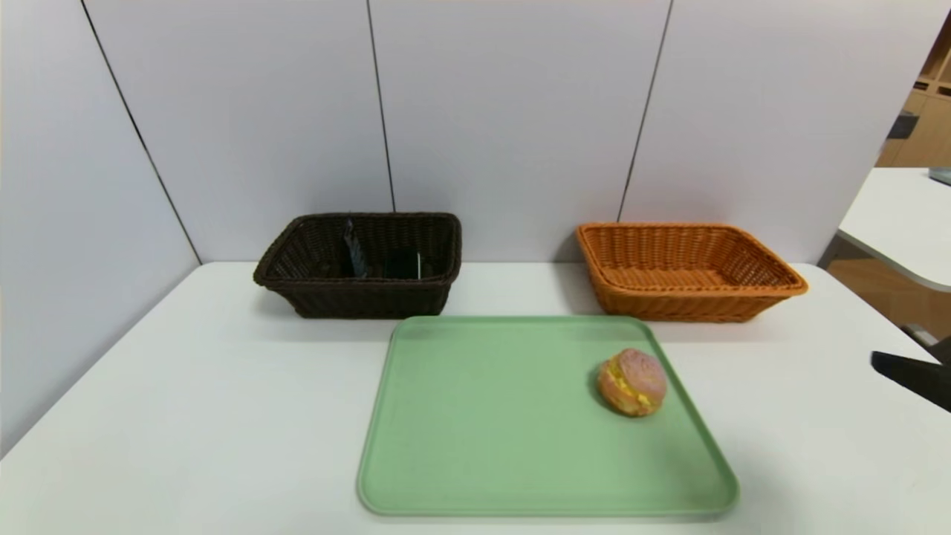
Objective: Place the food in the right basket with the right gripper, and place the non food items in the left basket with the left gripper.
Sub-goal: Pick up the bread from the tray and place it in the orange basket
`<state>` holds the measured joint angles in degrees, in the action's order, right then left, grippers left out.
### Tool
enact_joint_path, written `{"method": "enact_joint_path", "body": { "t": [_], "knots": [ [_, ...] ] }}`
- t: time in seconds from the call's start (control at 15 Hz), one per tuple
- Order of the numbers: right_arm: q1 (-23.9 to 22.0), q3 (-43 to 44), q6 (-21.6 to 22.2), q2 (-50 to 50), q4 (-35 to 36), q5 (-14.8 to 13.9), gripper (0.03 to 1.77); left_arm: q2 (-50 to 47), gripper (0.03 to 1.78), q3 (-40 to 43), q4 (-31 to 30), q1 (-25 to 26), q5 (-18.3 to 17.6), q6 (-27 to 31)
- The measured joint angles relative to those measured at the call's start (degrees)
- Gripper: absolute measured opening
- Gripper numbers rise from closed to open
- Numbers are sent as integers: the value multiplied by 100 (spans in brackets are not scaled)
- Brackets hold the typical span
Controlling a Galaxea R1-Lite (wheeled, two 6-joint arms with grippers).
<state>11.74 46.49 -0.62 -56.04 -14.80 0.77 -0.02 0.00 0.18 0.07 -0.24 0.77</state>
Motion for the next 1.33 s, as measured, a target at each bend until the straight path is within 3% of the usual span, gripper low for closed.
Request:
{"method": "enact_joint_path", "body": {
  "t": [0.27,0.53,0.87,1.33],
  "knots": [
    [705,931,27,-1535,-490,68,170,0,169,0,0,0,-5,2],
    [1052,1525,316,-2704,-841,96,170,0,169,0,0,0,-2,0],
    [1334,1886,624,-3738,-851,90,170,0,169,0,0,0,0,2],
    [1378,2089,631,-4676,-831,13,170,0,169,0,0,0,0,2]
  ]
}}
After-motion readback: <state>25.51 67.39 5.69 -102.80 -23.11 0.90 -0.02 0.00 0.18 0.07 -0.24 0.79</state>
